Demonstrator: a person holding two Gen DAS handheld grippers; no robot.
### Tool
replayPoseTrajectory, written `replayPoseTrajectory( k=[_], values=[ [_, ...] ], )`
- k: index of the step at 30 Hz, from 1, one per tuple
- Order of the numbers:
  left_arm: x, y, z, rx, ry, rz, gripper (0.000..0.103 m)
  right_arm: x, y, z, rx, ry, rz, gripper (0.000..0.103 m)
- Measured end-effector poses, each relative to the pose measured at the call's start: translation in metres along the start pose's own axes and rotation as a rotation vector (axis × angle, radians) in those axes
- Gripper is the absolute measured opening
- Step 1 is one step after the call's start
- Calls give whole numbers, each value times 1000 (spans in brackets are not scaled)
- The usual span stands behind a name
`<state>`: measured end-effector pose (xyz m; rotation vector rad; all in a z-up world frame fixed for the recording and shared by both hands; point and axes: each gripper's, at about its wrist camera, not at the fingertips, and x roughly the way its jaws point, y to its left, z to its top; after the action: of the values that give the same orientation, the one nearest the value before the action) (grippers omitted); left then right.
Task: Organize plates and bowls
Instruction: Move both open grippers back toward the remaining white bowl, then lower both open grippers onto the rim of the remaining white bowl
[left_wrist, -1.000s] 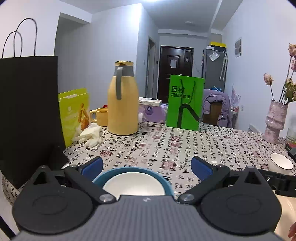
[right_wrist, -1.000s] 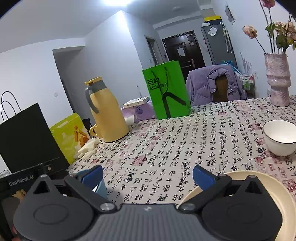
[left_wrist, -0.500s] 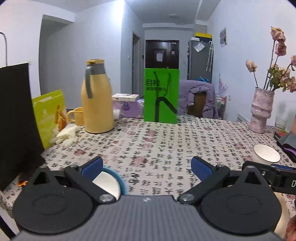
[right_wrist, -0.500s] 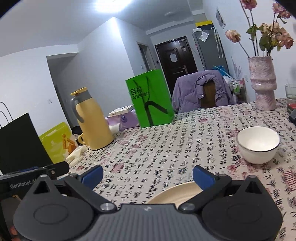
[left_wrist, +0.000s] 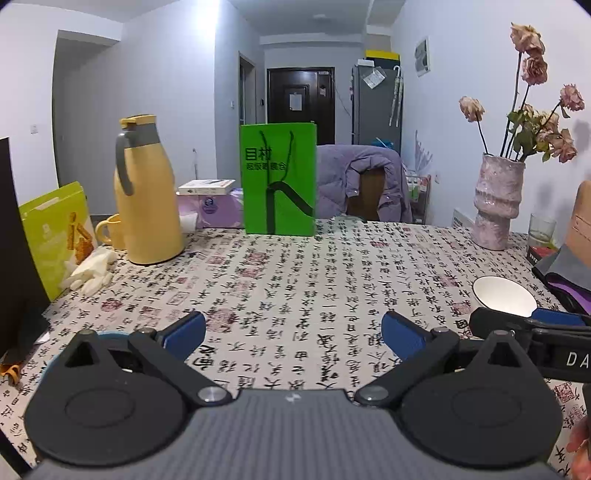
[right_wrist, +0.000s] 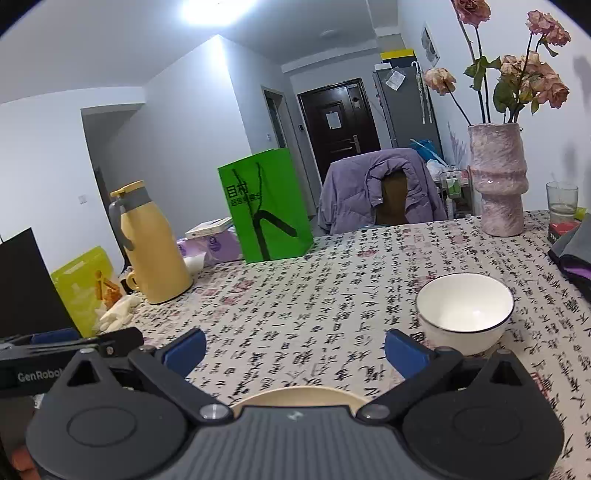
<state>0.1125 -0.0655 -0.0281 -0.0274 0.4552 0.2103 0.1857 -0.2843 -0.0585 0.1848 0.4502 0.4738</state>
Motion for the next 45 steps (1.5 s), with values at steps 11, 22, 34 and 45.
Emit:
replayPoseTrajectory(
  k=[11, 22, 34, 45],
  values=[
    [24, -24, 12, -3, 17, -43, 103, 7, -27, 15, -2, -14, -39, 103],
    [55, -56, 40, 26, 2, -84, 103, 21, -73, 42, 50, -49, -107, 103],
    [111, -100, 55, 14, 100, -150, 103, 50, -140, 64, 127, -63, -180, 103],
    [132, -134, 57, 26, 120, -165, 103, 58, -186, 46, 256, -44, -188, 103]
  ],
)
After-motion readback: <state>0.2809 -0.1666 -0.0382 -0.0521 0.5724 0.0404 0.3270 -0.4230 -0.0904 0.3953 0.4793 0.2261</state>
